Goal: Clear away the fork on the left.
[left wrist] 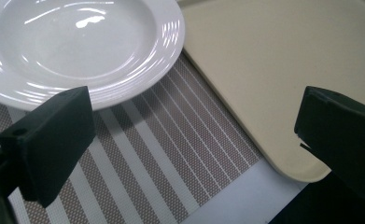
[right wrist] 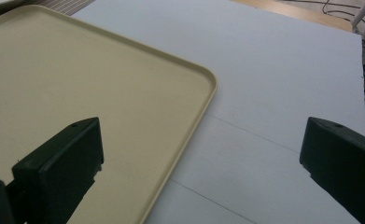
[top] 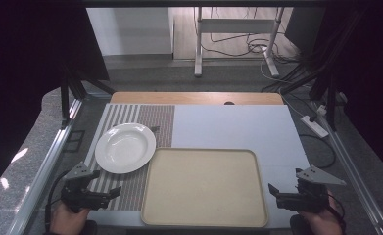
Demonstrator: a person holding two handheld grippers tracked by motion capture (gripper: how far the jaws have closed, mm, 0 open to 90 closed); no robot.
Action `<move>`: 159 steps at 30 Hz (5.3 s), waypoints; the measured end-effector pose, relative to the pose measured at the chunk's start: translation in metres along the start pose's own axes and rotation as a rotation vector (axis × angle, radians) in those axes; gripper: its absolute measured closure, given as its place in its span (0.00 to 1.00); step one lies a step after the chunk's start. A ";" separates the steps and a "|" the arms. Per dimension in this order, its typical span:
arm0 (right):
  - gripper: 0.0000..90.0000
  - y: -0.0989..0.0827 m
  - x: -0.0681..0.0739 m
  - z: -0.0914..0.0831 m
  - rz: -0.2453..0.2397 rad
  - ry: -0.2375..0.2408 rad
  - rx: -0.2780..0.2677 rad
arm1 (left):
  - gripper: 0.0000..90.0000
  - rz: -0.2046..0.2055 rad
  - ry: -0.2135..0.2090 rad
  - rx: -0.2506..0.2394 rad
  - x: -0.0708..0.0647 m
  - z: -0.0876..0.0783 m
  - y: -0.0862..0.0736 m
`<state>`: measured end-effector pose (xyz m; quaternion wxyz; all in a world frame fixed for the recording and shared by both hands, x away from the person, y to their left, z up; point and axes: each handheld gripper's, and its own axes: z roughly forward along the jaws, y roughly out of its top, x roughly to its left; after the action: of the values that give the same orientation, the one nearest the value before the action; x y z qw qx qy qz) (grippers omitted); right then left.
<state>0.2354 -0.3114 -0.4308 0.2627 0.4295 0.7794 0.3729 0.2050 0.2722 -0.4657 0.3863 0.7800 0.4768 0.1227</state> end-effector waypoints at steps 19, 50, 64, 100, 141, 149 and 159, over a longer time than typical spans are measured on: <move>0.00 0.000 0.000 0.001 -0.003 -0.001 0.005 | 0.00 0.046 0.011 0.012 0.001 0.015 0.009; 0.00 0.000 0.001 0.002 -0.007 0.001 0.017 | 0.00 0.067 0.027 0.104 0.030 0.071 0.050; 0.00 0.000 0.001 0.002 -0.006 0.000 0.021 | 0.00 0.035 0.025 0.126 0.050 0.097 0.079; 0.00 0.000 0.000 0.002 -0.002 0.001 0.024 | 0.09 0.108 -0.009 0.189 0.079 0.166 0.154; 0.00 0.000 0.000 0.002 -0.008 0.009 0.024 | 0.98 0.177 -0.065 0.409 0.087 0.240 0.181; 0.00 0.000 0.000 0.002 -0.008 0.013 0.024 | 0.98 0.161 -0.005 0.401 0.096 0.254 0.191; 0.00 0.000 -0.001 0.002 -0.006 0.018 0.023 | 0.98 0.131 0.028 0.430 0.114 0.261 0.206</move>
<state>0.2371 -0.3118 -0.4321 0.2521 0.4268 0.7872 0.3670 0.5429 0.1902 -0.5130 0.1955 0.8719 0.4457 0.0537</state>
